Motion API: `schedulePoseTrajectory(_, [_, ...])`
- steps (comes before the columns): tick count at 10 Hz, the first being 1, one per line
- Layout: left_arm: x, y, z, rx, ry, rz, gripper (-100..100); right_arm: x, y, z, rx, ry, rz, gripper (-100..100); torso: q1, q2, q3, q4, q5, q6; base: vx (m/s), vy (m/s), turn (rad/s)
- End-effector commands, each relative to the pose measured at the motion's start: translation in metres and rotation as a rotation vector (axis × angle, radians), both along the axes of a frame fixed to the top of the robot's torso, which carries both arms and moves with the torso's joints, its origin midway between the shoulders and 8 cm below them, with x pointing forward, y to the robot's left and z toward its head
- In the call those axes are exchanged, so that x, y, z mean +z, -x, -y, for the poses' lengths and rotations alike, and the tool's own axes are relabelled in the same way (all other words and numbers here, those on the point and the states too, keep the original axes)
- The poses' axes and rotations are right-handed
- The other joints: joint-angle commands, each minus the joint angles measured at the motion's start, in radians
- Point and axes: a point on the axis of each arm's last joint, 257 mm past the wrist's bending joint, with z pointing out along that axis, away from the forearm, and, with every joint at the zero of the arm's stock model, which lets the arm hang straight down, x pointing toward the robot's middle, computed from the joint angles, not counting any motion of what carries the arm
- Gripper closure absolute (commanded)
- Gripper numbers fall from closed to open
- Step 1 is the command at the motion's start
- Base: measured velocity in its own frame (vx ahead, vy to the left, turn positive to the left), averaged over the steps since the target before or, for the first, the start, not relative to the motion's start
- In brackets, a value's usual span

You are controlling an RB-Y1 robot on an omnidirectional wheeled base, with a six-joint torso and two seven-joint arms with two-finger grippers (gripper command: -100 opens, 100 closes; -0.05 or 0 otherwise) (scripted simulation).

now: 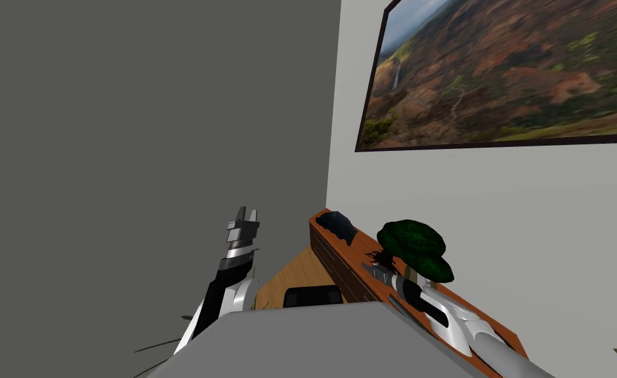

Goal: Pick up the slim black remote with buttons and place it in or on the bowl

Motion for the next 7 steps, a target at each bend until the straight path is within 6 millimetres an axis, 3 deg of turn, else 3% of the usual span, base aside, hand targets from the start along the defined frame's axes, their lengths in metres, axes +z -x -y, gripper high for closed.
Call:
schedulePoseTrajectory(1, [0.000,0.000,0.000,0.000,0.000,0.000,0,-0.006,0.005,0.010,-0.001,0.018,-0.015,-100,0.000,0.000,0.000,0.000,0.000,0.000,-0.004,-0.005,-0.040])
schedulePoseTrajectory(2, [0.000,0.000,0.000,0.000,0.000,0.000,0,-0.018,0.024,0.020,0.048,0.079,-0.056,-100,0.000,0.000,0.000,0.000,0.000,0.000,-0.013,-0.003,0.134])
schedulePoseTrajectory(4, [0.000,0.000,0.000,0.000,0.000,0.000,0,-0.021,0.028,0.026,0.039,0.088,-0.067,-100,0.000,0.000,0.000,0.000,0.000,0.000,-0.009,-0.009,0.056])
schedulePoseTrajectory(7, [0.000,0.000,0.000,0.000,0.000,0.000,0,-0.053,0.096,0.069,0.170,0.268,-0.216,-100,0.000,0.001,0.000,0.000,0.000,-0.001,-0.032,-0.011,0.197])
